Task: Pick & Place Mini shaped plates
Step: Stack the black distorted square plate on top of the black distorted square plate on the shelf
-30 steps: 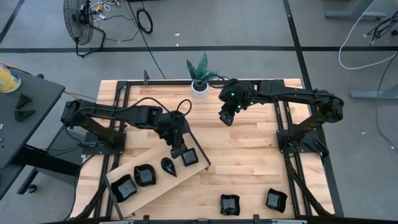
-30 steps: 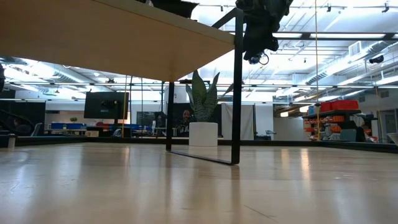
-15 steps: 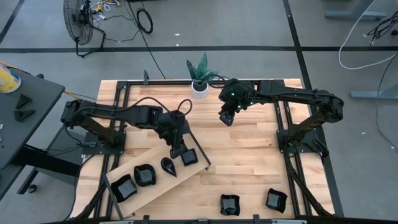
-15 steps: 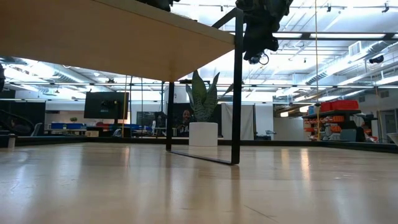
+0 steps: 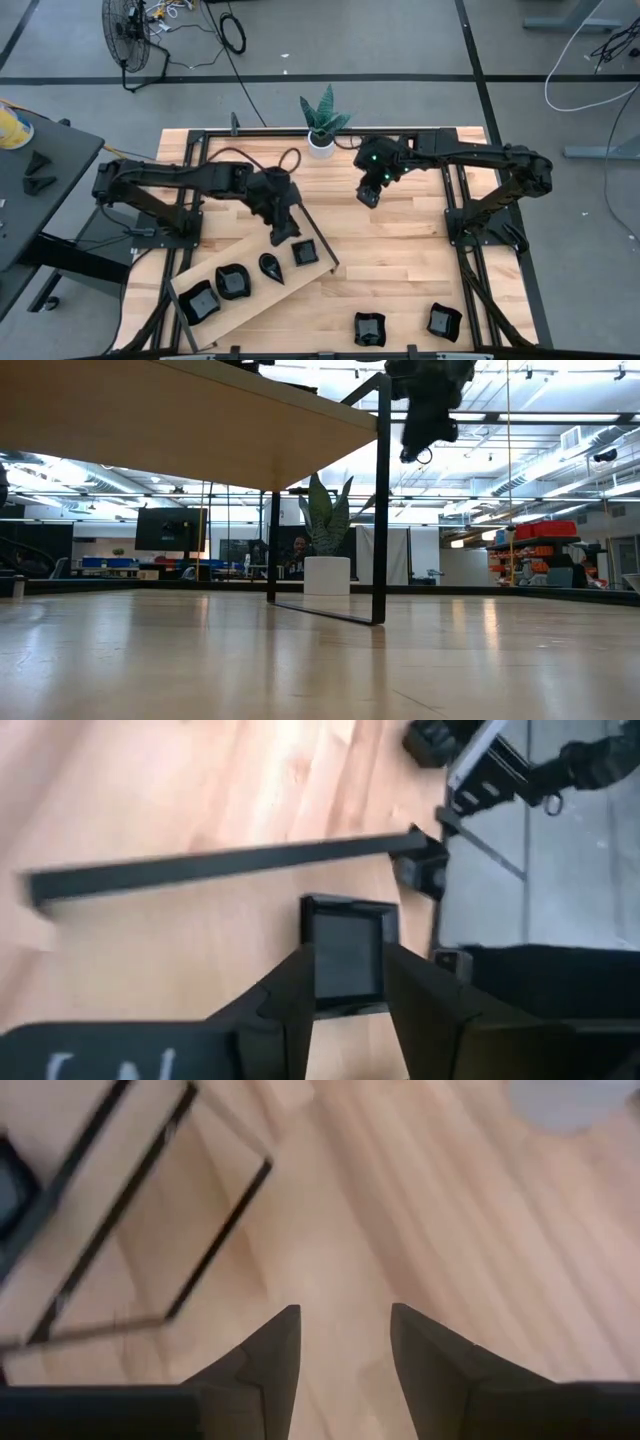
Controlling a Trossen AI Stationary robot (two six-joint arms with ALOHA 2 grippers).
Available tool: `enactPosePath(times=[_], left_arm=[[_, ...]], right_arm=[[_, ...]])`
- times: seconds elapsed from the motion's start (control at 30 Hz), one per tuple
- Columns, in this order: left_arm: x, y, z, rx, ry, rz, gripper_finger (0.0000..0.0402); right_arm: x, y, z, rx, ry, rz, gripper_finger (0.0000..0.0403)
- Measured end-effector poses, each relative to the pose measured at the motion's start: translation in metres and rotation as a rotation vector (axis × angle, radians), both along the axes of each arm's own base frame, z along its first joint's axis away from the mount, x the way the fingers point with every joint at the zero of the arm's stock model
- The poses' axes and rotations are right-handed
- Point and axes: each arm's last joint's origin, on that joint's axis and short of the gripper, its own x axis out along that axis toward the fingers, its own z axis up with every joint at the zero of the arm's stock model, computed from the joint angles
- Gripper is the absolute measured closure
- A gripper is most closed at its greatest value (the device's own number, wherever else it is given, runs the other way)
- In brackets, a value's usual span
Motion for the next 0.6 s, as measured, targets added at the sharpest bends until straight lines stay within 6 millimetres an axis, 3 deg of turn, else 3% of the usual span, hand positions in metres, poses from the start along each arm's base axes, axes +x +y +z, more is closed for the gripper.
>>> enactPosePath(times=[0.27,0.6], left_arm=[[-0.029,-0.005,0.016,0.290,-0.008,0.057,0.0275],[-0.041,-0.008,0.008,0.393,0.104,-0.012,0.0275]], right_arm=[[-0.009,0.046,-0.007,0.050,0.153,0.114,0.0243],[-0.017,0.114,-0.006,0.121,0.171,0.128,0.0243]])
